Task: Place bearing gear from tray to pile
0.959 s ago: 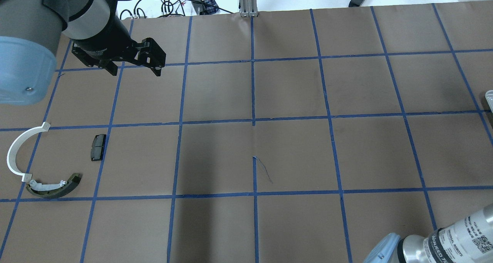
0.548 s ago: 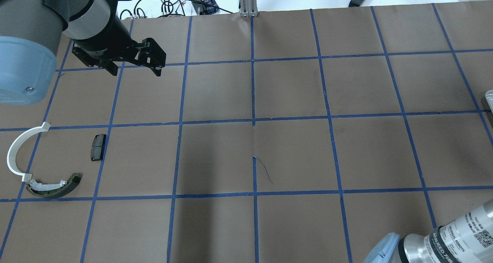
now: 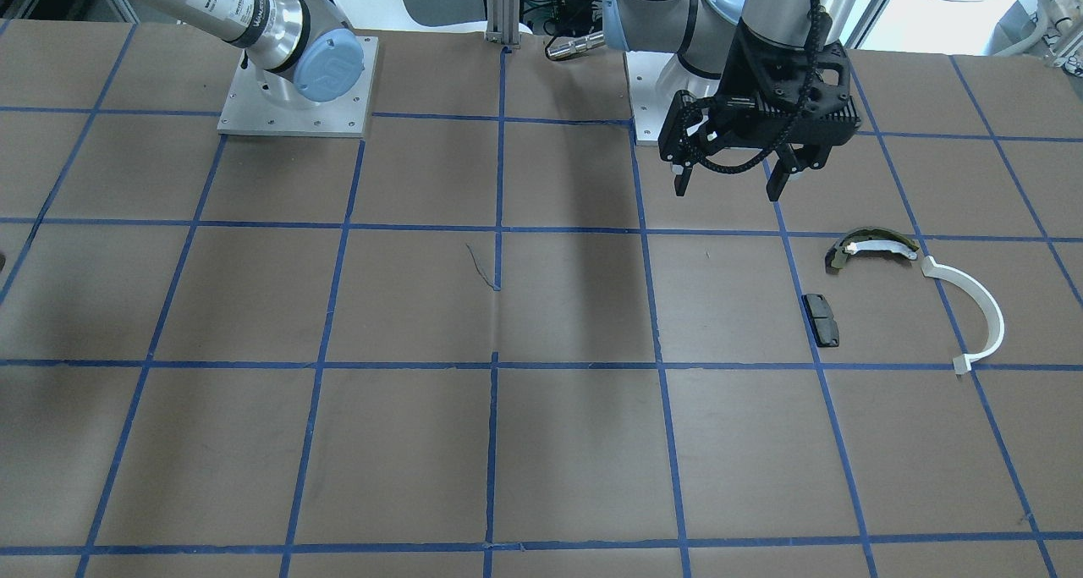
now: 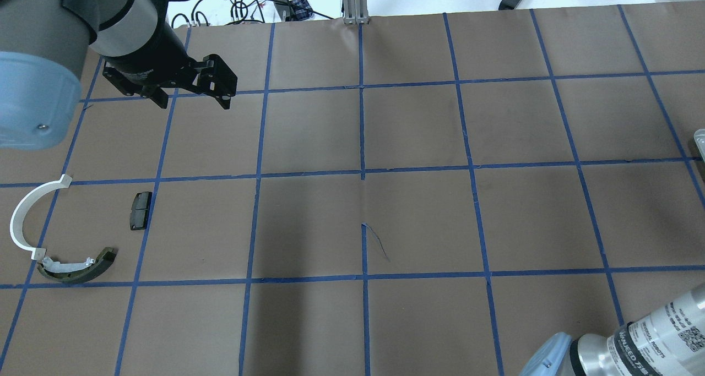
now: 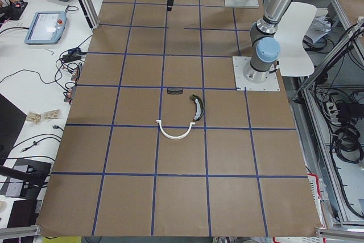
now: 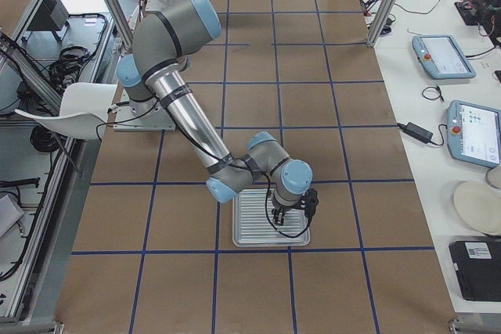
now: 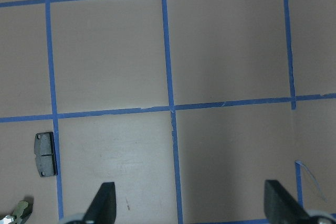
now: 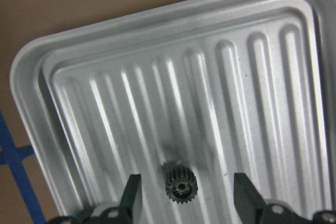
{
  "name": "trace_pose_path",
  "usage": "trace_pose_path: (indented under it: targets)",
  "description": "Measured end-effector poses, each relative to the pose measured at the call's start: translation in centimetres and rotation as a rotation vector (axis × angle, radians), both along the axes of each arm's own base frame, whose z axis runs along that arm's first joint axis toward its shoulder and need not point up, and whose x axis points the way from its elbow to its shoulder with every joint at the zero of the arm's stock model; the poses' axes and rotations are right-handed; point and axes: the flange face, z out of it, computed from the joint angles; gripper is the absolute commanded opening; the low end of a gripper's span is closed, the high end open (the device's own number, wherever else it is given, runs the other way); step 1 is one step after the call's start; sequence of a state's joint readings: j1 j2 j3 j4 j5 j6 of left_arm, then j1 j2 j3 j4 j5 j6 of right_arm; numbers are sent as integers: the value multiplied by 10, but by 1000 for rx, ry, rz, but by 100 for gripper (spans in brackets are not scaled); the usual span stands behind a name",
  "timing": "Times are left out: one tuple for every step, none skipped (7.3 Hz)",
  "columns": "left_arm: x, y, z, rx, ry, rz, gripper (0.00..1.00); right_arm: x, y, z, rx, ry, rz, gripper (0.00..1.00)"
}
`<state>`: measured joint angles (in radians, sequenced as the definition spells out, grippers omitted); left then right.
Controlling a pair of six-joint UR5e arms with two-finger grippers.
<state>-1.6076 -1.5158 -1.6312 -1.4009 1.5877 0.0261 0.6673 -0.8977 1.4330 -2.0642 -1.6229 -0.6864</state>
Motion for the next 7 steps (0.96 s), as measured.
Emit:
trace_pose_path:
  targets:
    - [0,0,0,0,0,0,100,0,0,-6,5,-7,-1,63]
    - [0,0,0,0,0,1,100,0,0,-10,9,-11,-2,57]
    - [0,0,0,1,0,1,100,0,0,-11,11,-12,-2,47]
    - [0,0,0,1,0,1,100,0,0,-11,12,-12,-1,30]
    - [1,0,0,1,0,1,100,0,0,-11,13,-12,3,5]
    - [1,0,0,0,0,1,100,-1,1,-11,20,-10,7,0]
    - [1,0,0,-1,0,1,100,-1,2,-10,29,-6,9,0]
